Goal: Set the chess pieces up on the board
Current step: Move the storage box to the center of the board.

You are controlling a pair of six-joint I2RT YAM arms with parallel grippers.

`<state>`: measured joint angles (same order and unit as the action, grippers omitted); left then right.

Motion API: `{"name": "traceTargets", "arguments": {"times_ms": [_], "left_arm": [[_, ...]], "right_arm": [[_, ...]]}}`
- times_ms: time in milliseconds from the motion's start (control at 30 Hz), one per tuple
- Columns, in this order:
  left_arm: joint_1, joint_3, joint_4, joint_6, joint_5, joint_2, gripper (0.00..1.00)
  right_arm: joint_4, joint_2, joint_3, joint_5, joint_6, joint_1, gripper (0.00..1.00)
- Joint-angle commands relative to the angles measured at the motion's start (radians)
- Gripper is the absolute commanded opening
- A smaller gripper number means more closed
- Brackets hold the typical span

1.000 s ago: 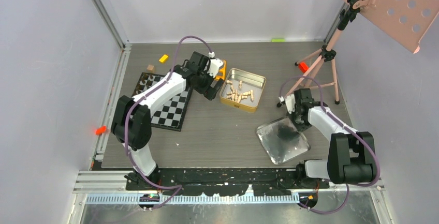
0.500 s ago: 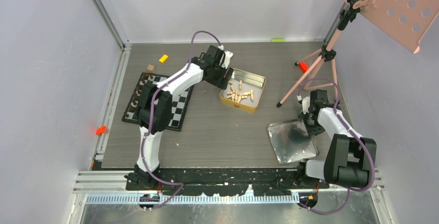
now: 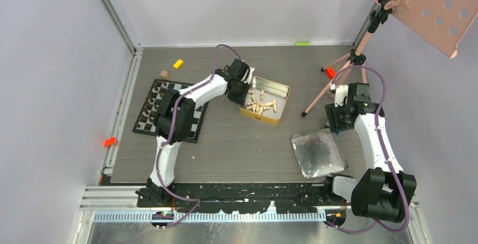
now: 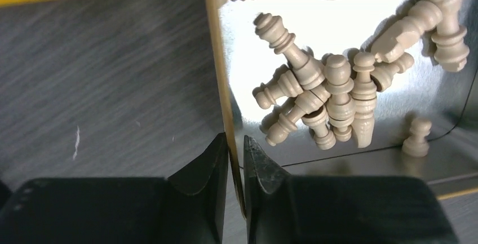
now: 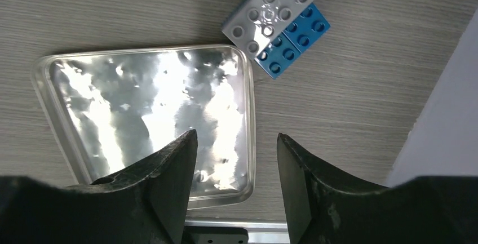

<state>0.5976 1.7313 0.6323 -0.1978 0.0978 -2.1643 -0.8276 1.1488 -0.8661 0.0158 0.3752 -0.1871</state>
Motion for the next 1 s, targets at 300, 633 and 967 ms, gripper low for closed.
{"name": "traceTargets", "arguments": {"times_ms": [300,633,967], "left_arm": [[0.053,-0.376,-0.036,-0.152,0.068,0.269,0.06],[0.172,-0.505,-0.095,-0.214,0.002,0.408,0.33],[0.176,-0.531,-0.135,-0.120,-0.051,0.559,0.68]], "right_arm": [[-0.081,0.029,-0.130,0.243,-0.067,0.004,0.60],[-0.060,0.065,-0.141,0.236,-0.084,0.035,0.60],[-0.036,0.120,-0.217,0.250,-0.095,0.177,0.61]]}}
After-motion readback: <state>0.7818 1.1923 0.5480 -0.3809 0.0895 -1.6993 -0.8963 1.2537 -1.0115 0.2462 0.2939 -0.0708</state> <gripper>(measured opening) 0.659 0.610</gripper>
